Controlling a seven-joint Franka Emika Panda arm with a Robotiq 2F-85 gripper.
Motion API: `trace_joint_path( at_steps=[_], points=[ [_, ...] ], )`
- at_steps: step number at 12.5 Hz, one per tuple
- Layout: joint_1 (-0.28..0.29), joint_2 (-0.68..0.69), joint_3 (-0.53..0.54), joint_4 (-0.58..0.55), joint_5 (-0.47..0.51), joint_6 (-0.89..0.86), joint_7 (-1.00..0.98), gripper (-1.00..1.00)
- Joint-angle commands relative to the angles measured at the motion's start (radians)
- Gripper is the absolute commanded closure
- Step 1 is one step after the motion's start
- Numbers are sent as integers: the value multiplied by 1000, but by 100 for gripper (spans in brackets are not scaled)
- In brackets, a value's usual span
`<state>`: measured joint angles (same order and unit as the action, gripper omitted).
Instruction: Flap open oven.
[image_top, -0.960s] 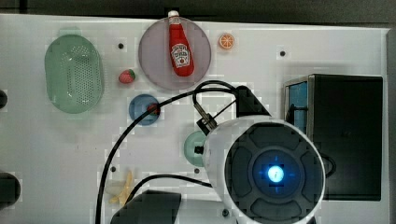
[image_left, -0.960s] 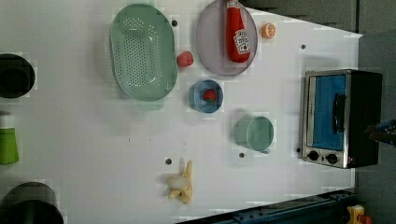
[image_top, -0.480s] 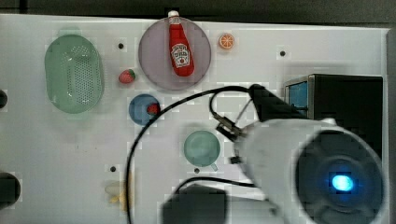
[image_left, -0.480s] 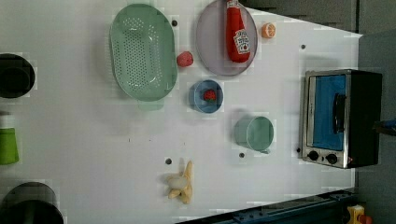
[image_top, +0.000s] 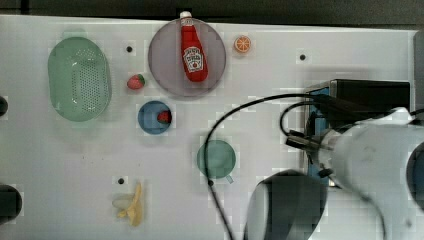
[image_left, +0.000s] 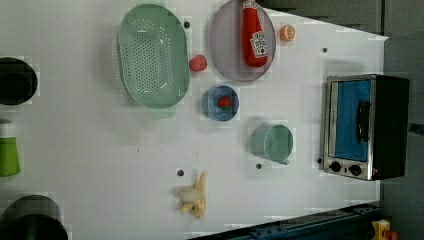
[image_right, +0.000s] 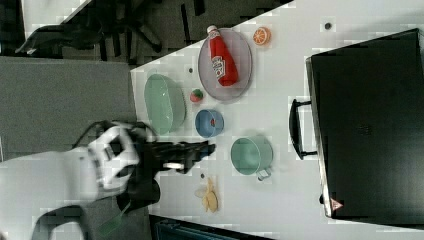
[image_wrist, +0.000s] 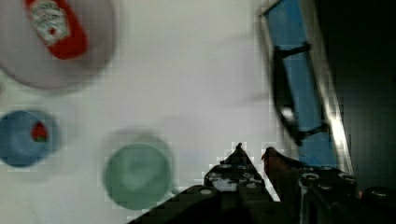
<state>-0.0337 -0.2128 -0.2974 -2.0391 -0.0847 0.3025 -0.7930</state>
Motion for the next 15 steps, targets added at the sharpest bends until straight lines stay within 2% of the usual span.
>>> trace_joint_path(
  at_steps=[1,4,6,10,15],
  points=[
    [-8,48,-54,-14,-6,61,-146,65],
    [-9,111,-106,-38,-6,131,-308,65],
    [-9,156,-128,-76,-6,240,-400,65],
    [-13,246,-158,-134,-3,418,-401,65],
    [-14,344,-162,-143,-2,478,-399,65]
  ],
)
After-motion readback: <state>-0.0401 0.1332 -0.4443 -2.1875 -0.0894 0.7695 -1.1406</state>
